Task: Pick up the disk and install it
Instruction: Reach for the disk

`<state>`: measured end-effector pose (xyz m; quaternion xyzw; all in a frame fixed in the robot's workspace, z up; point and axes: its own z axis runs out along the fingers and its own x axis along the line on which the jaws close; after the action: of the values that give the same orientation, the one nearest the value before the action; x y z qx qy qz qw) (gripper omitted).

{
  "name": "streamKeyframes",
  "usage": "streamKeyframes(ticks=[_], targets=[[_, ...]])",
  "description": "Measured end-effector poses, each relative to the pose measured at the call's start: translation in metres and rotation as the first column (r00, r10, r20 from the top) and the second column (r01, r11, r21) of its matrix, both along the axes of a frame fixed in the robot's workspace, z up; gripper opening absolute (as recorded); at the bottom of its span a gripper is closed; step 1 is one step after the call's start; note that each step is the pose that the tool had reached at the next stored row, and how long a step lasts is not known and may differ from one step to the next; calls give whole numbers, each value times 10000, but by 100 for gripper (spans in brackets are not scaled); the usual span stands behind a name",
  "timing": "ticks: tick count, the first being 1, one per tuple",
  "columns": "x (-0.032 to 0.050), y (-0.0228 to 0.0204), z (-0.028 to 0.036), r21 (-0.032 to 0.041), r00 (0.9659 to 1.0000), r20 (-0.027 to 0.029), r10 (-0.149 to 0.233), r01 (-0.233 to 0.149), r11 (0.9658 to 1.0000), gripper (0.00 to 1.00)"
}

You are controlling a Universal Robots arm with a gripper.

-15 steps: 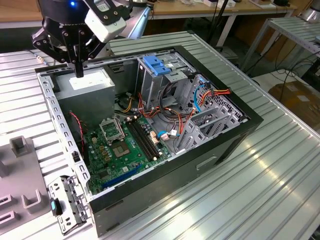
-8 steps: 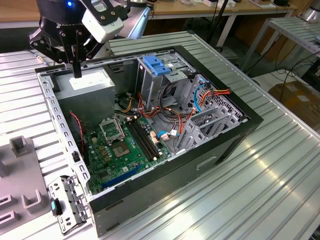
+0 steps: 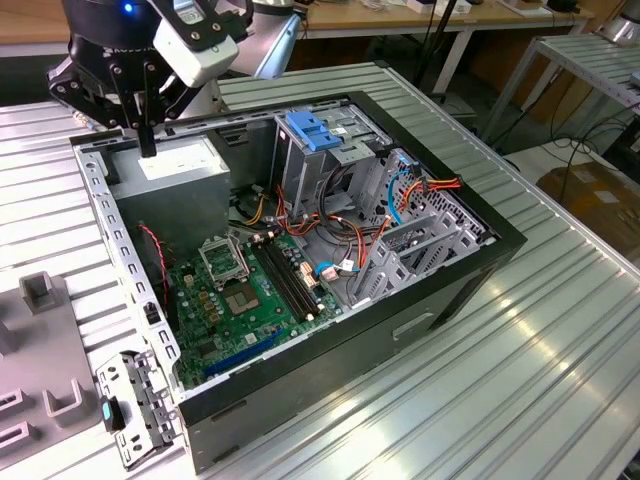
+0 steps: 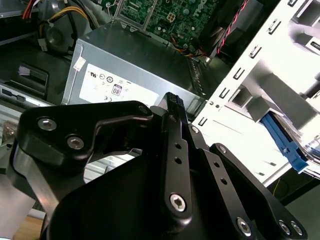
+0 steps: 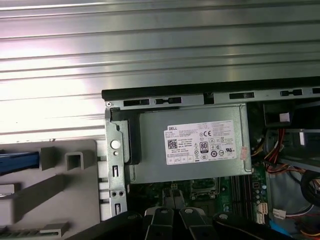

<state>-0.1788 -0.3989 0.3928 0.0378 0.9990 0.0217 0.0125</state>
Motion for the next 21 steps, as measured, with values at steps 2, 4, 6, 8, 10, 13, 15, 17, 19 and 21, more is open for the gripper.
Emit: streamKeyframes(ticks=[2, 4, 6, 8, 10, 13, 15, 17, 19, 21], targets=[[-17, 0, 0, 0, 10000, 0, 0, 0, 10000, 11], [-32, 0, 0, 1, 10000, 0, -1, 1, 10000, 11], [-59, 0, 0, 1, 10000, 0, -1, 1, 10000, 11], [-77, 0, 0, 1, 10000, 1, 0, 0, 10000, 11], [-96, 0, 0, 1, 10000, 0, -1, 1, 10000, 11], [-137, 0, 0, 1, 10000, 0, 0, 0, 10000, 11], [-157, 0, -1, 1, 10000, 0, 0, 0, 10000, 11], [-176, 0, 0, 1, 10000, 0, -1, 1, 10000, 11], [-197, 0, 0, 1, 10000, 0, 0, 0, 10000, 11], [-234, 0, -1, 1, 10000, 0, -1, 1, 10000, 11]])
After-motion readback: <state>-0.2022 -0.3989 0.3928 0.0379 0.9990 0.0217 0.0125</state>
